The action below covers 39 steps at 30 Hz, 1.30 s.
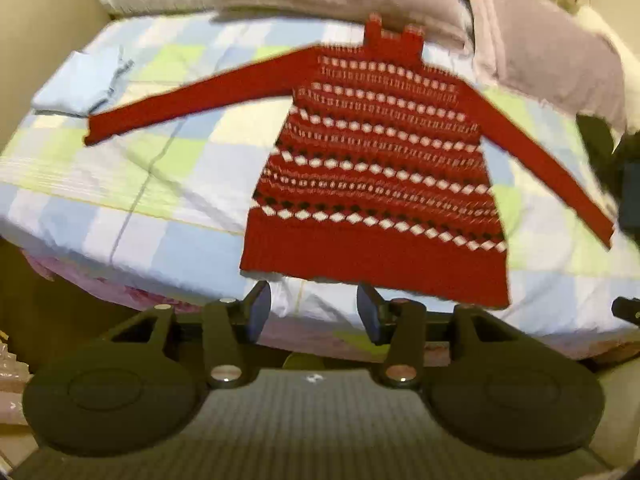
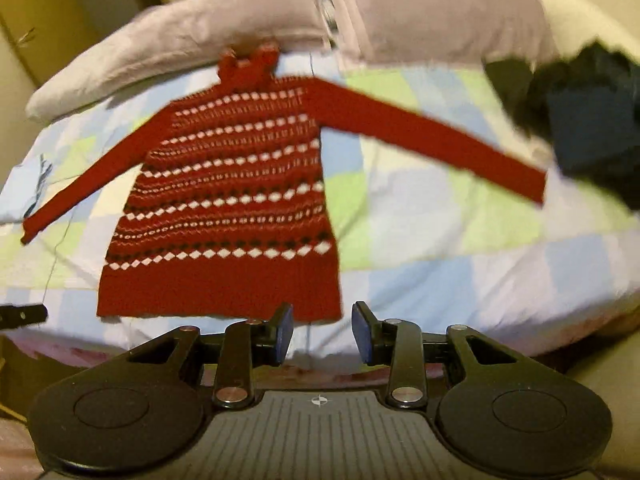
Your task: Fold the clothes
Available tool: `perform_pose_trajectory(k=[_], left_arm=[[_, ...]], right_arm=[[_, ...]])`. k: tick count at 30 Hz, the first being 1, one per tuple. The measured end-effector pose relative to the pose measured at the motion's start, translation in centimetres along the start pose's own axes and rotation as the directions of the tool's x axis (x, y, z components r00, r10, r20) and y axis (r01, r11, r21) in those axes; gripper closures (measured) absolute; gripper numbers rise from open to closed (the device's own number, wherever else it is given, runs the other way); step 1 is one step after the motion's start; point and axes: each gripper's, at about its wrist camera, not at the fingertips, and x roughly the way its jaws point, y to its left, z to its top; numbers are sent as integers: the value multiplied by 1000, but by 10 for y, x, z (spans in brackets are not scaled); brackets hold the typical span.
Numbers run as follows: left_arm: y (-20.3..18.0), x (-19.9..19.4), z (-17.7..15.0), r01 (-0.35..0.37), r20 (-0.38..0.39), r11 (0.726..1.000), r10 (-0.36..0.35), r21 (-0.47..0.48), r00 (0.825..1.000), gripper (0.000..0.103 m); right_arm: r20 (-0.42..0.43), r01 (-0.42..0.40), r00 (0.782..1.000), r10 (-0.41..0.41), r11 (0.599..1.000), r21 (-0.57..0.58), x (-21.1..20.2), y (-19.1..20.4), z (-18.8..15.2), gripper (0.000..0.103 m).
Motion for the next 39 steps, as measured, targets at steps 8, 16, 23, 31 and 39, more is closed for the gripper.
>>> perform_pose_trajectory(k=[8,16,23,31,39], left_arm=[[0,-73,-24,-36,96,998,41,-60,995,50],[-4,-109,-40,-45,126,998,50,-41,991,49],[-11,-121,-41,-49,150,999,50,-13,987,48],[-8,-130,-44,-67,156,998,67,-4,985,44],[6,-137,-55,-86,153,996,88,-19,984,44]], right_arm=[[21,-34,999,35,997,-75,-59,13,-19,31],[38,-32,999,36,994,-109,-91,12,-34,31],[61,-21,998,28,994,-109,-108,12,-34,31],[63,-36,997,44,992,-123,-115,16,-34,31],[38,-58,997,64,987,-153,-113,32,-42,31]])
